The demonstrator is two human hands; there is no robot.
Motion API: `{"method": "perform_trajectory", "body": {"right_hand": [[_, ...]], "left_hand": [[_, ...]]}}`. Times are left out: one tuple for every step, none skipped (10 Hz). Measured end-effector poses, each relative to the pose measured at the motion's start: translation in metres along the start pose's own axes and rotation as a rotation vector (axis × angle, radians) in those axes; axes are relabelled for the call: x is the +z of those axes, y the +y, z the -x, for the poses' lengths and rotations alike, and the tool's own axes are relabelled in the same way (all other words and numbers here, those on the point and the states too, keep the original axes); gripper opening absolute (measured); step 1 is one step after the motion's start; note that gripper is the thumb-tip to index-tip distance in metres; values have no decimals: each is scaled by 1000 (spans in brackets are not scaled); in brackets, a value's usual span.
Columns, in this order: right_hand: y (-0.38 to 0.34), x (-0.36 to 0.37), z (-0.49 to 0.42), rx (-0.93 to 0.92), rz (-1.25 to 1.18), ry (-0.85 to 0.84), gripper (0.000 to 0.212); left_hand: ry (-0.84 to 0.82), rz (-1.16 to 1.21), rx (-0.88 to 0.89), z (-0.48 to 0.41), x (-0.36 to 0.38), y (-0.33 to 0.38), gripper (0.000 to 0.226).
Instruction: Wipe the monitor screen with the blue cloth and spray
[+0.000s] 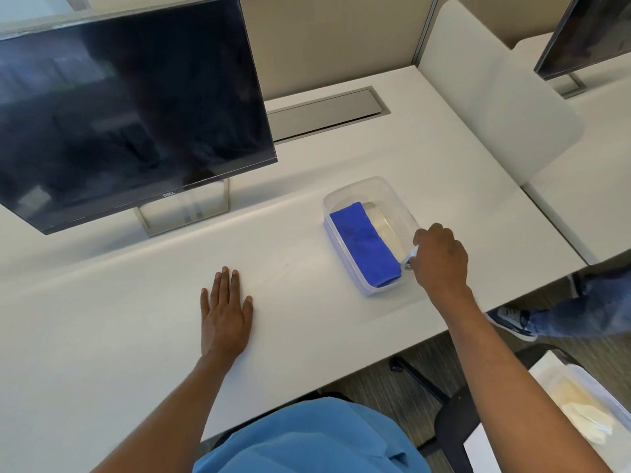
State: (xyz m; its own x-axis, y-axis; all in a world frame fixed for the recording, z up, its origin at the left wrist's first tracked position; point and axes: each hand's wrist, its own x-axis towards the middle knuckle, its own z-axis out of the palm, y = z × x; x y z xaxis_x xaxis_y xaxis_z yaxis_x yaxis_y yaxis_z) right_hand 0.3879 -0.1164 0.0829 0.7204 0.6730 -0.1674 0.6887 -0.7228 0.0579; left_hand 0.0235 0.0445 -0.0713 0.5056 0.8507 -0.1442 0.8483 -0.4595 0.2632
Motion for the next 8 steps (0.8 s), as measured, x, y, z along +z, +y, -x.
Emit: {"method": "perform_trajectory", "body": {"right_hand": [[0,-1,0,21,16,-10,29],[1,-1,-1,45,48,-35,33],[3,0,-1,34,51,-30,35],[4,0,-2,29,22,-35,40],[3,-3,-1,42,-22,-30,42],[0,-11,1,76,-67,14,42],[-9,-17,5,83,-117,86,40],[-35,-24,8,95,-280,214,37]], "left_hand": [[3,-2,0,0,1,0,77],[-7,3,-2,-1,1,-1,77],[-3,9,2,0,-1,0,78],[-23,-2,4,0,-4,1,79],[-37,-3,3,1,-6,1,77],[-65,34,9,-2,-12,-2,68],[-80,43,37,0,-19,-8,66],[-63,54,62,2,-28,-19,62]]}}
